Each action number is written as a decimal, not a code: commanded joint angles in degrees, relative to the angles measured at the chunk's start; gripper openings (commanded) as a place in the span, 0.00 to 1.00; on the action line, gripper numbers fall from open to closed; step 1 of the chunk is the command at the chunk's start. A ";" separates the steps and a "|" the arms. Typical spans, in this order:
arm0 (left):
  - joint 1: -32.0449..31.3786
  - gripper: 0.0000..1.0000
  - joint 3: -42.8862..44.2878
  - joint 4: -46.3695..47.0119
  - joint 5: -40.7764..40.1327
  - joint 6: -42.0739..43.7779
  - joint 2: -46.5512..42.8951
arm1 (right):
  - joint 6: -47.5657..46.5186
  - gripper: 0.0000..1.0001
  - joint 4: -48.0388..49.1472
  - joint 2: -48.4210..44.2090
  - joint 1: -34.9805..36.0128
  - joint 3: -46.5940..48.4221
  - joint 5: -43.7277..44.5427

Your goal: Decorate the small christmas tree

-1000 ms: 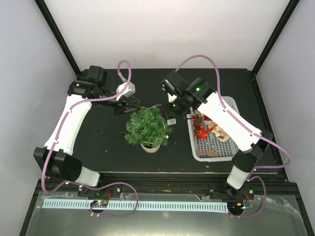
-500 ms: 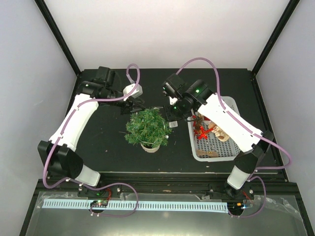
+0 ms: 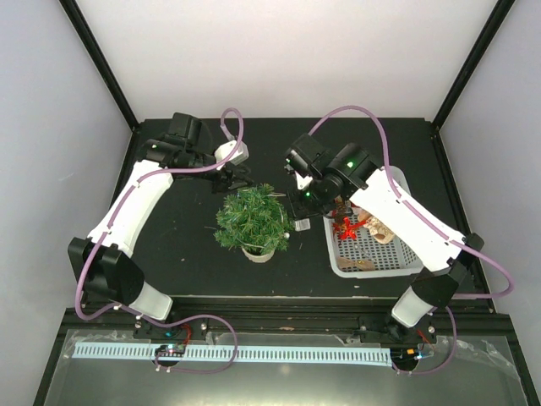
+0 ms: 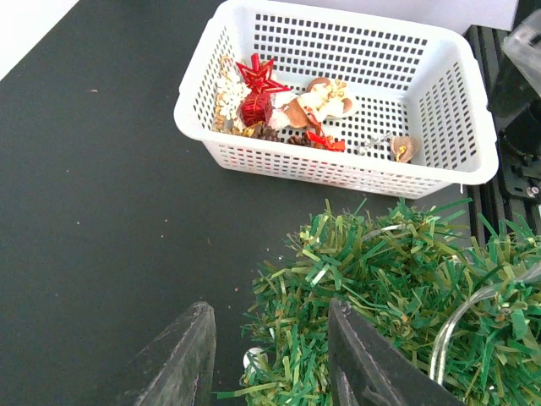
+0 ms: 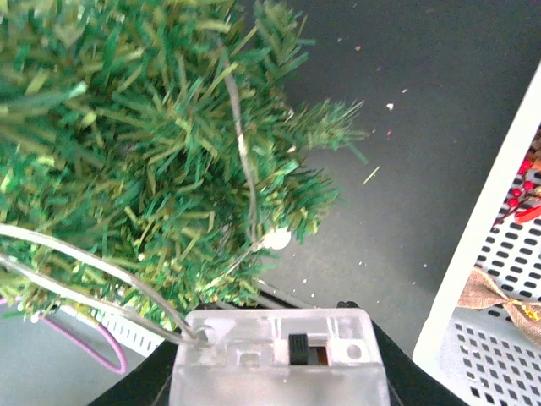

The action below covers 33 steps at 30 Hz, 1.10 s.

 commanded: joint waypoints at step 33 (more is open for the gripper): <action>-0.77 0.38 -1.68 1.65 -1.22 -0.90 -0.78 | 4.17 0.39 -3.75 5.48 11.98 2.99 -7.42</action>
